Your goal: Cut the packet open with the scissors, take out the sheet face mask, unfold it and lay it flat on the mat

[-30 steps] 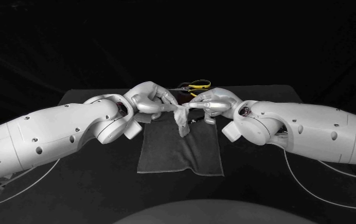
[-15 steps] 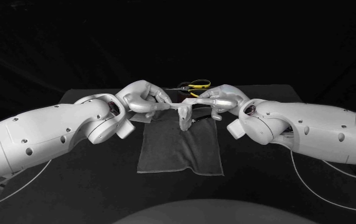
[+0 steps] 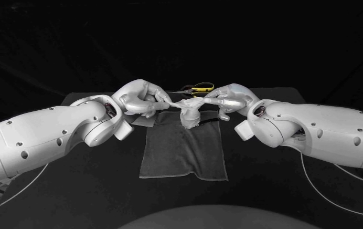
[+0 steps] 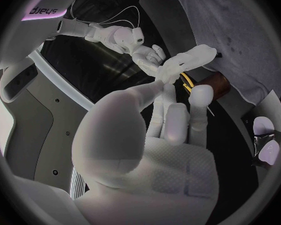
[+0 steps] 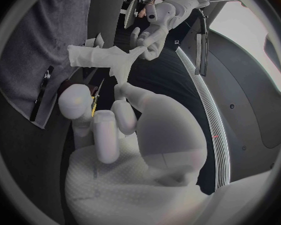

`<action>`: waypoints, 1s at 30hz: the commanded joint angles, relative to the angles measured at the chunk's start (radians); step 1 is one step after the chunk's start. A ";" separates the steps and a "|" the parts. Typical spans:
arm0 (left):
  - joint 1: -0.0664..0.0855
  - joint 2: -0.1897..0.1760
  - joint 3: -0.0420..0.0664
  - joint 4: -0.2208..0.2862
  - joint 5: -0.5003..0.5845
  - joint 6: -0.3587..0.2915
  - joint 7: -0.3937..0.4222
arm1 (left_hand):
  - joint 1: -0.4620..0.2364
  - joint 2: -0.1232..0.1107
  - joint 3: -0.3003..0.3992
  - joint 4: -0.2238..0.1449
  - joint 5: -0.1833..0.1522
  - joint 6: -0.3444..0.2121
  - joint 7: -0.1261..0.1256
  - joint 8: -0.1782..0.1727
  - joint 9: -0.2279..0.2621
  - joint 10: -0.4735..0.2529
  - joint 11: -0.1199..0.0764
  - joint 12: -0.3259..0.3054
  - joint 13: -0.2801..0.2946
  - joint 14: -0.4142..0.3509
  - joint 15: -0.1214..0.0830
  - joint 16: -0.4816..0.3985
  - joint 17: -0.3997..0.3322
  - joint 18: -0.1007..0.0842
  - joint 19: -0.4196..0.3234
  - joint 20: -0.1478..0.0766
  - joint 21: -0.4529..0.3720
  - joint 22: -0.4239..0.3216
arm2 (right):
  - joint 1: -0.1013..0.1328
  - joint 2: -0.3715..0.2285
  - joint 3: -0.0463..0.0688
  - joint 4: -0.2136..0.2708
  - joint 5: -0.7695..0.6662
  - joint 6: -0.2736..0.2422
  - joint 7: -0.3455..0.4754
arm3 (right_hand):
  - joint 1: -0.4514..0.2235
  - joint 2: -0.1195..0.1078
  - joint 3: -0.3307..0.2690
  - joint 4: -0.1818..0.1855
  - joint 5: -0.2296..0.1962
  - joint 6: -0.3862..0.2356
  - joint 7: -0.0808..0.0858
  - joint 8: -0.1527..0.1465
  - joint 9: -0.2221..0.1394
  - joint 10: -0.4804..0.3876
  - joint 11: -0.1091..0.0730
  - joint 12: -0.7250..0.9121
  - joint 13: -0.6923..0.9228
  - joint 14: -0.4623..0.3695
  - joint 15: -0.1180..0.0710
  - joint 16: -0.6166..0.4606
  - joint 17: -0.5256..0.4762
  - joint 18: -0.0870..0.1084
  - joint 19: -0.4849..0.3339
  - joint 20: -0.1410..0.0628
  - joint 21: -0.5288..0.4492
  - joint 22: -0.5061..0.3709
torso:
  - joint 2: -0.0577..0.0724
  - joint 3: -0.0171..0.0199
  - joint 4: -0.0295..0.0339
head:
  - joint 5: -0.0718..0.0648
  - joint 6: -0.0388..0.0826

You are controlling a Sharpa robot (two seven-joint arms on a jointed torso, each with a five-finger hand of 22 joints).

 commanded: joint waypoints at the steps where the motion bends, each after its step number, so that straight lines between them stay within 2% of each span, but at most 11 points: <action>1: 0.003 -0.004 0.013 -0.003 0.031 -0.007 0.075 | -0.004 0.006 0.007 -0.001 0.003 0.003 -0.001 0.004 0.000 -0.010 0.000 0.005 0.001 -0.005 0.000 -0.002 -0.002 0.009 -0.008 0.001 -0.006 0.000 | 0.010 -0.003 0.003 0.005 -0.039 0.007 0.005 | 0.006 0.002 0.020 -0.022 0.007 0.016 -0.012 0.038 0.033 0.020 -0.015 -0.001 0.000 0.082 -0.006 0.002 0.178 0.002 0.007 -0.003 0.001 0.038 | 0.000 0.0003 0.0004 | 0.001 0.006; 3: 0.008 -0.005 0.019 -0.006 0.036 -0.009 0.082 | -0.004 0.006 0.008 -0.001 0.003 0.003 -0.001 0.004 0.000 -0.011 0.000 0.005 0.001 -0.005 0.001 -0.002 -0.002 0.008 -0.007 0.001 -0.005 0.001 | 0.017 -0.005 0.004 0.006 -0.047 0.010 0.005 | 0.006 0.002 0.020 -0.022 0.007 0.016 -0.012 0.038 0.033 0.020 -0.015 -0.001 0.000 0.082 -0.006 0.002 0.178 0.002 0.007 -0.003 0.001 0.038 | 0.000 0.0002 0.0001 | 0.001 0.007; 7: 0.027 -0.005 0.028 -0.020 0.042 -0.002 0.090 | -0.004 0.005 0.008 -0.002 0.003 0.002 -0.001 0.004 0.000 -0.011 0.000 0.005 0.001 -0.007 0.001 -0.002 -0.004 0.009 -0.009 0.001 -0.006 0.000 | 0.038 -0.009 0.006 0.009 -0.062 0.017 0.007 | 0.006 0.003 0.021 -0.023 0.007 0.015 -0.012 0.038 0.033 0.019 -0.016 -0.004 -0.002 0.082 -0.006 0.002 0.178 0.003 0.007 -0.003 0.001 0.038 | 0.000 0.0010 0.0006 | 0.002 0.013; 11: 0.037 -0.003 0.030 -0.037 0.036 0.010 0.093 | -0.003 0.005 0.008 -0.003 0.003 0.001 0.001 0.005 -0.001 -0.014 0.001 0.005 0.001 -0.010 0.001 -0.003 -0.007 0.010 -0.014 0.002 -0.010 -0.002 | 0.061 -0.012 0.008 0.005 -0.072 0.020 0.010 | 0.006 0.003 0.021 -0.023 0.007 0.015 -0.012 0.038 0.033 0.019 -0.016 -0.004 -0.002 0.082 -0.006 0.002 0.178 0.003 0.007 -0.003 0.001 0.038 | 0.000 0.0008 0.0004 | 0.002 0.017; 21: 0.044 0.003 0.041 -0.095 0.029 0.027 0.110 | -0.003 0.005 0.009 -0.003 0.003 0.000 0.002 0.005 -0.002 -0.016 0.002 0.005 0.001 -0.013 0.002 -0.004 -0.010 0.010 -0.018 0.002 -0.011 -0.002 | 0.112 -0.022 0.011 -0.023 -0.090 0.022 0.014 | 0.007 0.003 0.023 -0.025 0.007 0.014 -0.012 0.038 0.034 0.018 -0.016 -0.007 -0.005 0.083 -0.007 0.003 0.179 0.002 0.008 -0.004 0.004 0.039 | 0.001 -0.0003 0.0008 | 0.001 0.034; 30: 0.048 0.006 0.048 -0.130 0.042 0.040 0.135 | -0.001 0.004 0.009 -0.004 0.003 -0.001 0.003 0.005 -0.004 -0.019 0.003 0.005 0.001 -0.014 0.003 -0.003 -0.008 0.009 -0.017 0.003 -0.007 0.002 | 0.126 -0.018 0.012 -0.039 -0.102 0.022 0.017 | 0.007 0.003 0.023 -0.025 0.007 0.014 -0.012 0.038 0.034 0.018 -0.016 -0.007 -0.005 0.083 -0.007 0.003 0.179 0.002 0.008 -0.004 0.004 0.039 | 0.000 0.0009 0.0014 | 0.001 0.039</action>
